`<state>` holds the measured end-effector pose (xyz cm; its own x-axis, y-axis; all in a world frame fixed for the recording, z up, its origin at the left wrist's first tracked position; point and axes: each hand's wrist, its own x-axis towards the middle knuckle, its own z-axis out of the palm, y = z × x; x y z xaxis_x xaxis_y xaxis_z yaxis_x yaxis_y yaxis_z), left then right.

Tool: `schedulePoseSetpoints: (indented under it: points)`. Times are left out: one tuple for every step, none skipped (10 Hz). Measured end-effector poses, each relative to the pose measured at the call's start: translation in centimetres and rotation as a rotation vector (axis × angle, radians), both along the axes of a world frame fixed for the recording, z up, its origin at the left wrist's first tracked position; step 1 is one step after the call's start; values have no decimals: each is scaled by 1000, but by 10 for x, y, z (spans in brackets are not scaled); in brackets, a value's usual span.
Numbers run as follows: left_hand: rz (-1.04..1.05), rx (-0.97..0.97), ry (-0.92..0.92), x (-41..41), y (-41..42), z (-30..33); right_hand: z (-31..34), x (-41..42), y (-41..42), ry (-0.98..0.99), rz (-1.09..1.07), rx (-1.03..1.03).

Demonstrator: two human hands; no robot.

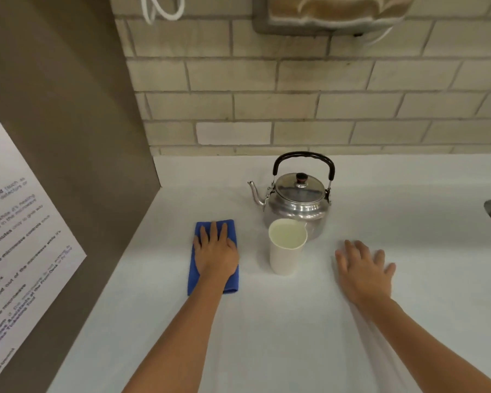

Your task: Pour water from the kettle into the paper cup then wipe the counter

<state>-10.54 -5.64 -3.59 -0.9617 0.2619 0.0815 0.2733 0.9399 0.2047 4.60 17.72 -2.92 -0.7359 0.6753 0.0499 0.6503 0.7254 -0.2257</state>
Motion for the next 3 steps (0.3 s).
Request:
schedulePoseSetpoints:
  points:
    - [27, 2, -67, -16, 7, 4, -1, -2, -1, -23, 5, 16]
    - [-1, 20, -67, -23, 10, 8, 1, -1, 0, -33, 13, 3]
    - [-1, 75, -83, -20, 5, 12, 9, -1, 4, -39, 41, -26]
